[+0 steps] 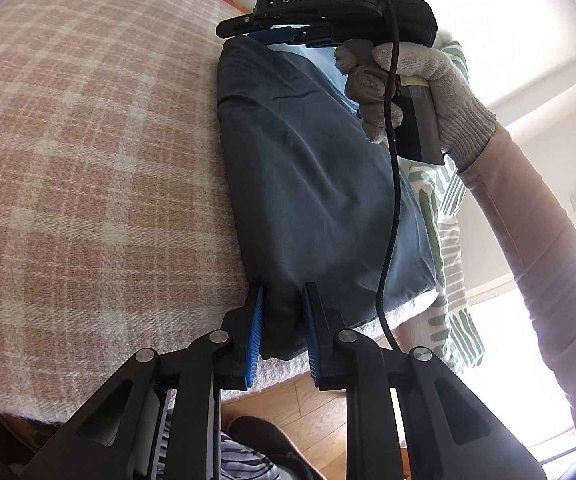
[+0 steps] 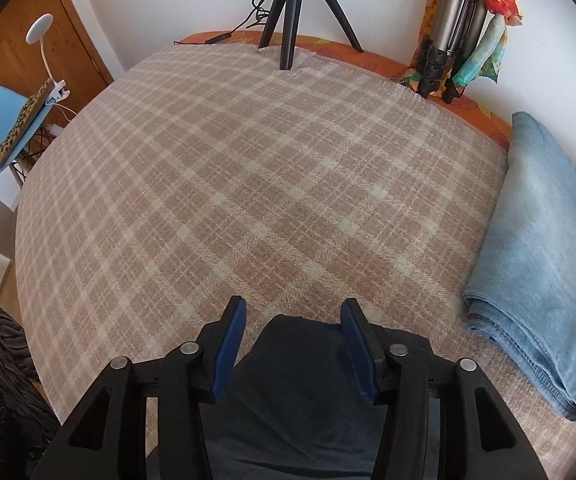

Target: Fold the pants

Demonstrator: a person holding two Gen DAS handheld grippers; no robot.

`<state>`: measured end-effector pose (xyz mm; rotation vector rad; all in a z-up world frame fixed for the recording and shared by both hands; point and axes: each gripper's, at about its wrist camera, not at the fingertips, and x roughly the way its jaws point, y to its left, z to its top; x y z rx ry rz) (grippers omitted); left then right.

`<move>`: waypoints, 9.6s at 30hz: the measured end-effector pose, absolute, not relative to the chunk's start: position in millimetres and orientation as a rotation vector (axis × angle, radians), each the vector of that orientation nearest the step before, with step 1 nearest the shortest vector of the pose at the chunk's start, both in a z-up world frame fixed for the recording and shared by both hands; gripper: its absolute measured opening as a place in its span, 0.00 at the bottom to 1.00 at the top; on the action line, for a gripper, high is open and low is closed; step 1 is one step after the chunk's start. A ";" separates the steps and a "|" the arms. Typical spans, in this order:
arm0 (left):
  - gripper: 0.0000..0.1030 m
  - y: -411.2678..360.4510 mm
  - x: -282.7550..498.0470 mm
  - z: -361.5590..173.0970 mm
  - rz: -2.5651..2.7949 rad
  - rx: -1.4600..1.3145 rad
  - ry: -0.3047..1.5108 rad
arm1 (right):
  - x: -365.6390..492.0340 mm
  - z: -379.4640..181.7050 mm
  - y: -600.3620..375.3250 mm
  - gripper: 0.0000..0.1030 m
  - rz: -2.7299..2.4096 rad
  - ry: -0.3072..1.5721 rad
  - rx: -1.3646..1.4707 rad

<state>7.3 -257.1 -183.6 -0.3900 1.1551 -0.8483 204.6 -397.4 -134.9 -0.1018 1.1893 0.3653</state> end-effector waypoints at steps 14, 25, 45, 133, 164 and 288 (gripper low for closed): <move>0.08 -285.5 -11.8 -165.1 -0.847 -0.246 1.092 | 204.3 -135.4 -391.5 0.00 0.284 1.146 -0.135; 0.13 -269.8 -6.3 -153.5 -0.797 -0.189 1.078 | 169.4 -86.2 -428.2 0.37 0.162 1.000 0.039; 0.46 -251.2 19.8 -122.3 -0.742 -0.121 0.936 | 42.4 -45.7 -482.2 0.74 0.038 0.812 0.228; 0.07 -390.3 160.5 -51.4 -0.883 -0.171 0.852 | 47.5 -36.3 -611.2 0.17 0.015 0.715 0.423; 0.07 -519.2 329.2 -66.9 -0.813 0.027 0.832 | 229.6 -69.9 -727.5 0.17 -0.172 0.792 0.314; 0.84 -281.2 21.5 11.3 -0.615 0.088 0.610 | -68.3 -0.9 -447.2 1.00 -0.535 0.538 0.200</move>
